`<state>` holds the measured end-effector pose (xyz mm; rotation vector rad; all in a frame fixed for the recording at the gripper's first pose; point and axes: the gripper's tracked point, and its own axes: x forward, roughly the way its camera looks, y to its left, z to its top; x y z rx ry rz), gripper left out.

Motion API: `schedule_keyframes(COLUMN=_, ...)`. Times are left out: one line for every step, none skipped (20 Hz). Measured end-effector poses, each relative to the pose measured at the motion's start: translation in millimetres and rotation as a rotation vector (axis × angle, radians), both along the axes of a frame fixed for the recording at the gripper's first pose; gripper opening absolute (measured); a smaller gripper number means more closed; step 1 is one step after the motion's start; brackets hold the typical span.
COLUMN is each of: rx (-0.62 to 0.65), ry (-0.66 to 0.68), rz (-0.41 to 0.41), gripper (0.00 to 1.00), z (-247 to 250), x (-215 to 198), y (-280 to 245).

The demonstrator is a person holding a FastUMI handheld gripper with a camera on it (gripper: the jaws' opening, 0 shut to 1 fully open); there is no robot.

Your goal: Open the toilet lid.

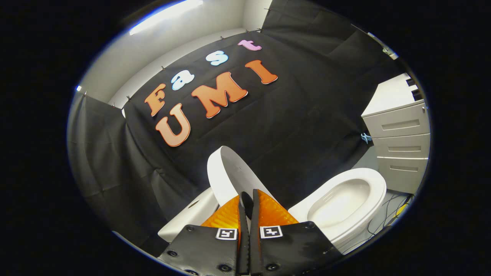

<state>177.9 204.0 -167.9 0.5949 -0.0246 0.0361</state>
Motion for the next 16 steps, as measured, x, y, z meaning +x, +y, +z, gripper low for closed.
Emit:
schedule_keyframes(rx=-0.017, ry=0.0, rz=0.003, gripper=0.08, z=0.6, x=-0.9, y=4.0)
schedule_keyframes(rx=-0.031, ry=-0.001, rz=0.007, gripper=0.08, z=0.6, x=-2.5, y=9.0)
schedule_keyframes(rx=-0.042, ry=-0.001, rz=0.011, gripper=0.08, z=0.8, x=-3.8, y=14.2)
schedule_keyframes(rx=-0.051, ry=-0.004, rz=0.014, gripper=0.08, z=1.8, x=-4.0, y=19.6)
schedule_keyframes(rx=-0.063, ry=-0.005, rz=0.019, gripper=0.08, z=2.8, x=-3.4, y=25.4)
schedule_keyframes(rx=-0.073, ry=-0.006, rz=0.025, gripper=0.08, z=3.1, x=-4.0, y=30.2)
schedule_keyframes(rx=-0.081, ry=-0.007, rz=0.029, gripper=0.08, z=2.1, x=-5.3, y=34.2)
schedule_keyframes(rx=-0.092, ry=-0.006, rz=0.034, gripper=0.08, z=1.9, x=-5.8, y=38.5)
schedule_keyframes(rx=-0.1, ry=-0.007, rz=0.038, gripper=0.08, z=2.8, x=-5.4, y=43.5)
schedule_keyframes(rx=-0.108, ry=-0.006, rz=0.042, gripper=0.08, z=2.2, x=-4.9, y=47.9)
schedule_keyframes(rx=-0.116, ry=-0.008, rz=0.042, gripper=0.08, z=2.7, x=-5.5, y=51.2)
schedule_keyframes(rx=-0.124, ry=-0.008, rz=0.043, gripper=0.08, z=3.5, x=-6.1, y=55.3)
schedule_keyframes(rx=-0.129, ry=-0.01, rz=0.046, gripper=0.08, z=3.6, x=-6.2, y=58.4)
schedule_keyframes(rx=-0.135, ry=-0.01, rz=0.049, gripper=0.08, z=3.7, x=-6.0, y=62.2)
schedule_keyframes(rx=-0.146, ry=-0.012, rz=0.047, gripper=0.09, z=4.1, x=-6.3, y=64.3)
schedule_keyframes(rx=-0.156, ry=-0.014, rz=0.041, gripper=0.08, z=3.9, x=-6.6, y=64.9)
